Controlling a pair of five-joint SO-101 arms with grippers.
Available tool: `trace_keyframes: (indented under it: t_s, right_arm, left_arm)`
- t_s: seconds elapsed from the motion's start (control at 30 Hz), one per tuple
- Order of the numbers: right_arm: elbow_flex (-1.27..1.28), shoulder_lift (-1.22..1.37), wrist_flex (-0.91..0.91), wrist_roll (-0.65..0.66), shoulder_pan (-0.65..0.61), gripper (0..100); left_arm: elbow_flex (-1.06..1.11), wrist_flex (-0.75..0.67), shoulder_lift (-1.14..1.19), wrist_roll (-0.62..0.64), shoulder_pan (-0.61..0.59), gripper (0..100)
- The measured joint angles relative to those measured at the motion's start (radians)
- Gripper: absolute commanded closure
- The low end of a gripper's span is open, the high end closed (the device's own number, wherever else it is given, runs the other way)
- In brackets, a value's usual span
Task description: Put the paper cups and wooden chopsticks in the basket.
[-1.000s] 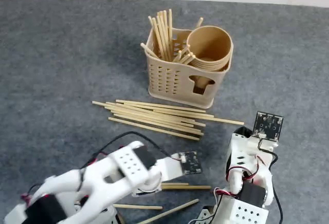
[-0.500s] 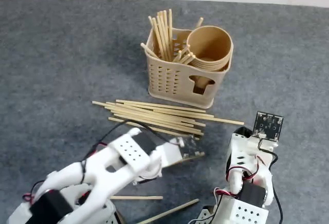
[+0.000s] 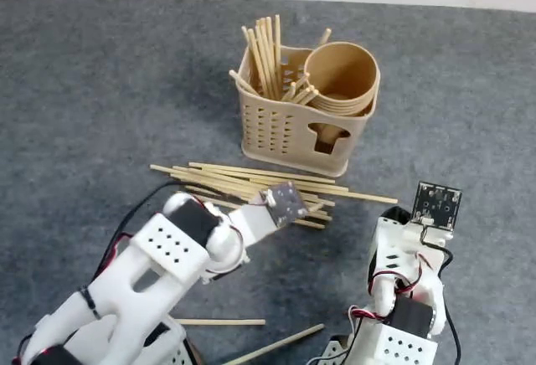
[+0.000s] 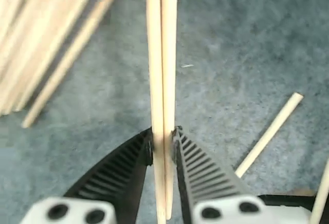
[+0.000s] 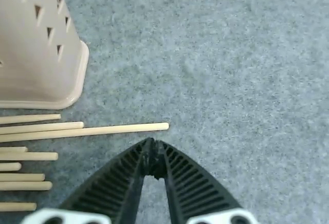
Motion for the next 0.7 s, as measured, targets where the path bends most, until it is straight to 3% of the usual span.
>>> trace_keyframes:
  t_s: [0.3, 0.7]
  right_arm:
    - [0.000, 0.000, 0.000, 0.000, 0.000, 99.4]
    - [0.000, 0.000, 0.000, 0.000, 0.000, 99.4]
  left_arm:
    - [-0.161, 0.074, -0.015, 0.002, -0.020, 99]
    - [-0.574, 0.101, -0.015, 0.184, -0.021, 99]
